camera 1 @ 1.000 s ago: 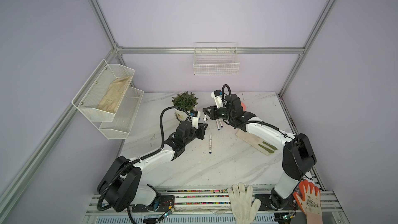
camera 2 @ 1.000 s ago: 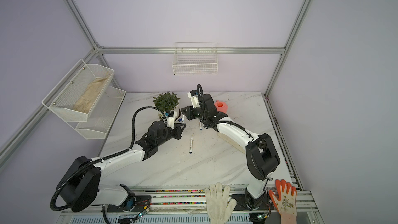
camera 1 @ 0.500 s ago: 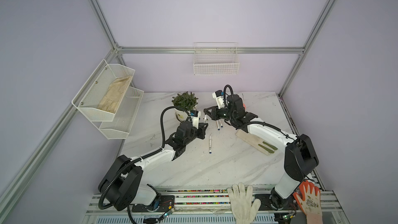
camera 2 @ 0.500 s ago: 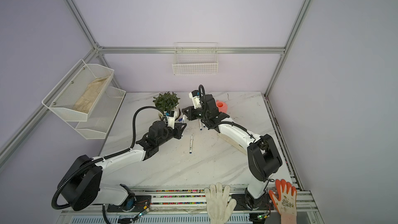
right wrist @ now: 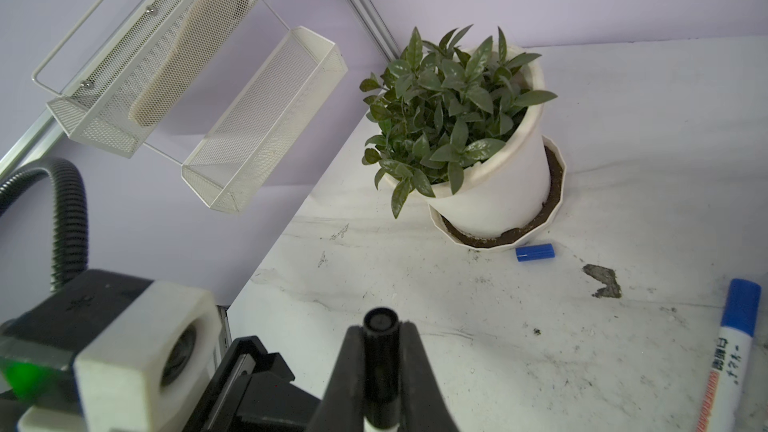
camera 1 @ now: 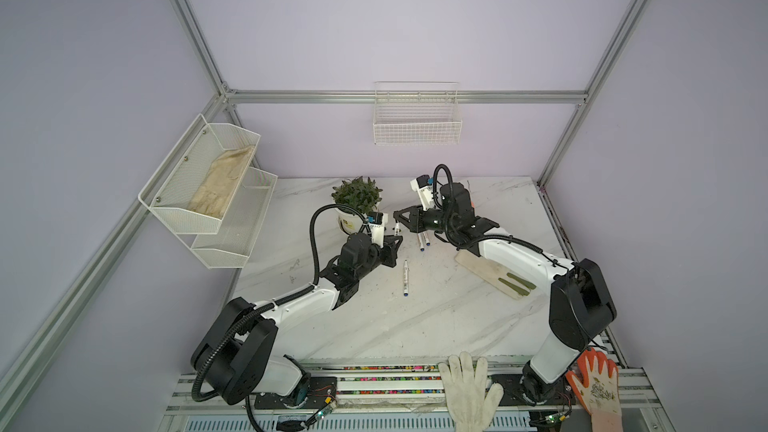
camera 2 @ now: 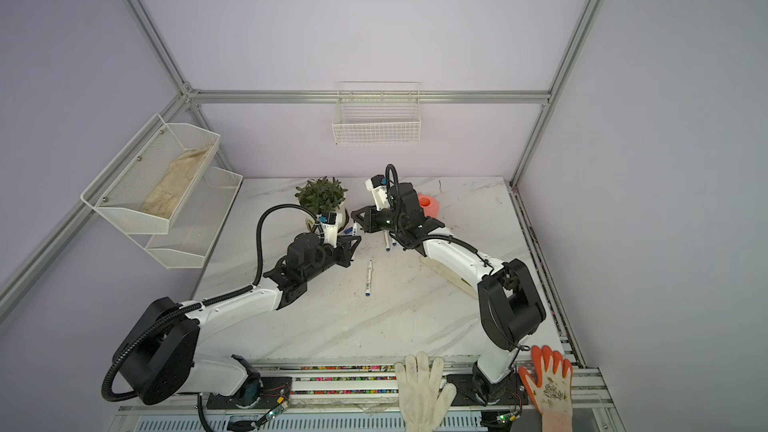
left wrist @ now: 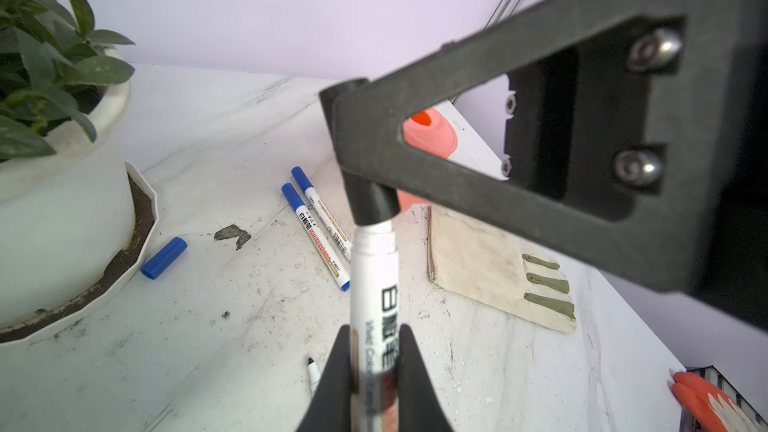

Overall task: Insert the pens into the pen caps
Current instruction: 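Lift the black cap with the right gripper and carry it above the left gripper's marker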

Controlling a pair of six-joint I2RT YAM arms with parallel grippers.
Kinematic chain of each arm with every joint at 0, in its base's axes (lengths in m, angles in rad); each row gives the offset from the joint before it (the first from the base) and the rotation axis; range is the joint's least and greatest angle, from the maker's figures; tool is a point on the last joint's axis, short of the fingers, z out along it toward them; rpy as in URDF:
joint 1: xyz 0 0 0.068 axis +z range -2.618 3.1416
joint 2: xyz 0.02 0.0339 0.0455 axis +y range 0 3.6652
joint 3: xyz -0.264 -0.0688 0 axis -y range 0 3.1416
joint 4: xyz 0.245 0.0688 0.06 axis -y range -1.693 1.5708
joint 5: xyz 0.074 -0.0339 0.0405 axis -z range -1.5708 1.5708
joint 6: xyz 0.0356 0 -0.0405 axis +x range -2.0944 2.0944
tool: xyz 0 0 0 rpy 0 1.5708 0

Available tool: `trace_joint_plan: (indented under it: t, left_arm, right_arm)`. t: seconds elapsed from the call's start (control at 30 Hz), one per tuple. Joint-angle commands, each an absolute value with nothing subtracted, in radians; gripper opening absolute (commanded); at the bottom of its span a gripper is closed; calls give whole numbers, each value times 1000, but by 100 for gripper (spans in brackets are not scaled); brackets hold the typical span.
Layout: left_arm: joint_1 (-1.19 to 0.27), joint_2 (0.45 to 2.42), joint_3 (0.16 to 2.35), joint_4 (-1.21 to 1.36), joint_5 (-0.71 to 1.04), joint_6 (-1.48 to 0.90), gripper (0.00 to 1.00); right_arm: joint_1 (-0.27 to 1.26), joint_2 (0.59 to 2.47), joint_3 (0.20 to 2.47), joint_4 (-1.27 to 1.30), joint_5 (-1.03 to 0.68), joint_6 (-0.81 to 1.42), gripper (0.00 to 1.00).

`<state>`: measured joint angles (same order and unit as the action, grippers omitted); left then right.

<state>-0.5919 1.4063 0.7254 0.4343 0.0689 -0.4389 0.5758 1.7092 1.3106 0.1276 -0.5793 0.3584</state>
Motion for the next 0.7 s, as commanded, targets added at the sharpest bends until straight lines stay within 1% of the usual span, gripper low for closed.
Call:
trace_joint_plan:
  t: [0.0, 0.13, 0.3, 0.33, 0.47, 0.67]
  left_arm:
    - [-570, 1392, 693, 632, 21, -467, 0]
    - [-555, 1396, 736, 646, 3, -423, 0]
    - [-552, 1404, 789, 636, -10, -340, 0]
    - [-552, 1442, 794, 641, -16, -333, 0]
    - [-552, 1462, 807, 678, -30, -326, 0]
    - [-552, 1489, 830, 692, -16, -307, 0]
  right_arm:
    - [546, 1681, 1279, 124, -716, 383, 0]
    - [482, 1669, 1247, 140, -857, 419, 0]
    - [469, 1656, 1243, 123, -985, 406, 0]
    - [470, 1656, 1245, 106, -1002, 395, 0]
    - [471, 1666, 1265, 20, -1034, 341, 0]
    - [470, 1669, 1282, -5, -1044, 328, 0]
